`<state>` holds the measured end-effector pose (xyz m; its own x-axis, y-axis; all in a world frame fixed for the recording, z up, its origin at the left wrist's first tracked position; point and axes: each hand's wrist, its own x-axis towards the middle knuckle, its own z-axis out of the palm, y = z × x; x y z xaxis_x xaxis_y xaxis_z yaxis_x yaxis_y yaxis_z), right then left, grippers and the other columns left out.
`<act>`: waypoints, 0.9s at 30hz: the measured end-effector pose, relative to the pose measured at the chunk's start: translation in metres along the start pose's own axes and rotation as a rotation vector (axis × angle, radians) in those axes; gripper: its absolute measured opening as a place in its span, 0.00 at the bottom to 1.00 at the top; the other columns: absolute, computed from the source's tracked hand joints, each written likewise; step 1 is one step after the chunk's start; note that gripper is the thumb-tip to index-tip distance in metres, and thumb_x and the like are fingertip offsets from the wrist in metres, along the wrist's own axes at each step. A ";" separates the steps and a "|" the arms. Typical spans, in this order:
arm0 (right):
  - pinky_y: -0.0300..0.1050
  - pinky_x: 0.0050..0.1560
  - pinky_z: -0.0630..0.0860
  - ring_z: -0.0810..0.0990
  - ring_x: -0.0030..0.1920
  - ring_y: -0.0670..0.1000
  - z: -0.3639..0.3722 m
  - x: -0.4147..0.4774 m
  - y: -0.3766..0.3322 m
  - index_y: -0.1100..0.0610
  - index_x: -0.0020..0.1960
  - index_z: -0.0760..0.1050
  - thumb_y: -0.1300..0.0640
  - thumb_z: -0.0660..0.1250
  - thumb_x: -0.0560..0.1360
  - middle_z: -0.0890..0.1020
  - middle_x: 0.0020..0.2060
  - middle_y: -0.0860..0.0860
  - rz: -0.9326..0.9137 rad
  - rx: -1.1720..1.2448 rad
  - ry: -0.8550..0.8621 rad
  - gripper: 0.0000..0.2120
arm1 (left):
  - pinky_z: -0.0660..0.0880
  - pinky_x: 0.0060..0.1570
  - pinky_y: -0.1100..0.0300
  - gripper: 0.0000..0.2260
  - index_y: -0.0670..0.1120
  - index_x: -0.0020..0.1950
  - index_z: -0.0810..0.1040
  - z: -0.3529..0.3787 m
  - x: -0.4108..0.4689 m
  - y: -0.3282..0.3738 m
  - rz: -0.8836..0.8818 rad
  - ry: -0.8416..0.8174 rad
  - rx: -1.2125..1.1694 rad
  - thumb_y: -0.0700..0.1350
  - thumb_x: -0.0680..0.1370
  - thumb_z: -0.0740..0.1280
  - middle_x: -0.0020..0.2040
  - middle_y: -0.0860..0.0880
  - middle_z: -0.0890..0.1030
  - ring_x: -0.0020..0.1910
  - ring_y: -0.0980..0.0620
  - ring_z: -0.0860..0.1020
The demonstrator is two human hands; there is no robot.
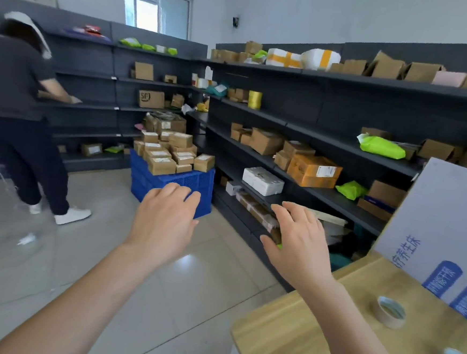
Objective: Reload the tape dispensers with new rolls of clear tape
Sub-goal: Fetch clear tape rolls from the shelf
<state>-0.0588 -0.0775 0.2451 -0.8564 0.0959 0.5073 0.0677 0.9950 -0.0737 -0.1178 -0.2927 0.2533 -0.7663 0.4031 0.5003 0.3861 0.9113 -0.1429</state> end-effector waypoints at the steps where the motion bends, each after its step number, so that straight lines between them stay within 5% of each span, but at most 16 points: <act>1: 0.54 0.65 0.69 0.72 0.66 0.58 0.004 0.008 -0.002 0.56 0.69 0.71 0.49 0.72 0.71 0.76 0.65 0.56 -0.008 0.001 0.002 0.28 | 0.72 0.51 0.53 0.16 0.45 0.57 0.78 0.004 0.006 -0.005 -0.008 0.004 0.007 0.51 0.72 0.71 0.53 0.49 0.80 0.57 0.46 0.76; 10: 0.49 0.71 0.61 0.64 0.72 0.53 0.061 0.118 -0.005 0.52 0.74 0.62 0.46 0.66 0.76 0.68 0.71 0.51 -0.099 0.035 -0.017 0.30 | 0.77 0.42 0.52 0.20 0.43 0.49 0.82 0.061 0.094 -0.049 -0.067 -0.009 0.048 0.47 0.61 0.80 0.44 0.47 0.83 0.47 0.44 0.81; 19: 0.53 0.67 0.68 0.71 0.68 0.57 0.115 0.227 -0.005 0.55 0.69 0.70 0.49 0.70 0.73 0.74 0.67 0.55 -0.117 0.053 -0.021 0.27 | 0.72 0.54 0.52 0.19 0.45 0.62 0.77 0.116 0.185 -0.083 -0.103 -0.035 0.053 0.50 0.73 0.71 0.57 0.48 0.80 0.60 0.46 0.75; 27: 0.51 0.71 0.62 0.64 0.73 0.55 0.169 0.320 -0.011 0.53 0.73 0.64 0.48 0.67 0.75 0.68 0.72 0.53 -0.100 -0.006 -0.067 0.28 | 0.69 0.59 0.53 0.19 0.48 0.66 0.72 0.180 0.275 -0.124 -0.031 0.000 0.018 0.52 0.77 0.66 0.61 0.51 0.77 0.63 0.48 0.72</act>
<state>-0.4199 -0.0631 0.2627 -0.8913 -0.0057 0.4533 -0.0167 0.9997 -0.0204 -0.4686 -0.2802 0.2549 -0.7781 0.3745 0.5044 0.3527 0.9248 -0.1425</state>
